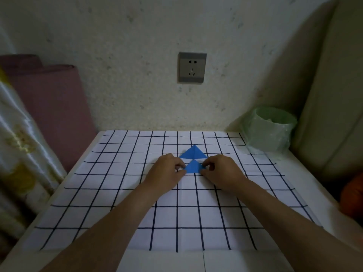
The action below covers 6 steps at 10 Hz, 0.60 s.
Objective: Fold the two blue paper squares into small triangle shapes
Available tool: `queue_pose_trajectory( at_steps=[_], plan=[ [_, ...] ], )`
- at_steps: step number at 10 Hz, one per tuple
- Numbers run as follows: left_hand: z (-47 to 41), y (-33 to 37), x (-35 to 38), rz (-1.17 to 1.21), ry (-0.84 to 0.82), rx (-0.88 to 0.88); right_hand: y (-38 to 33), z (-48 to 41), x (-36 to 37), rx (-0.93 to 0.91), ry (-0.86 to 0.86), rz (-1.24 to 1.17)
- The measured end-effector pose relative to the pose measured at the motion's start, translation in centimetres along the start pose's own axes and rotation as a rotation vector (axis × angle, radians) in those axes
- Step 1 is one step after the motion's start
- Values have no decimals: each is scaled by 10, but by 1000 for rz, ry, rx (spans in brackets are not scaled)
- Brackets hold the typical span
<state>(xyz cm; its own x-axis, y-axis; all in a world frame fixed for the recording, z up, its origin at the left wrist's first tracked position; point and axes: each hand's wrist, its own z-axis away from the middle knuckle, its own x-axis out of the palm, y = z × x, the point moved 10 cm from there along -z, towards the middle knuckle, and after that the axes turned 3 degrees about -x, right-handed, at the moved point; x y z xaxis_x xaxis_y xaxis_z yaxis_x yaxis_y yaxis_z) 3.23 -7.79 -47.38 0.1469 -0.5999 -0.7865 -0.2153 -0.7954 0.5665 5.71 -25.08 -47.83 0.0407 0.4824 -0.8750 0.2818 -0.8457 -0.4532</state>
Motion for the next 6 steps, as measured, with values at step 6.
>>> queue_pose_trajectory(
  at_steps=[6],
  plan=[
    [35,77,-208,562,482,187,-71,75,-211,-194,476,-531]
  ],
)
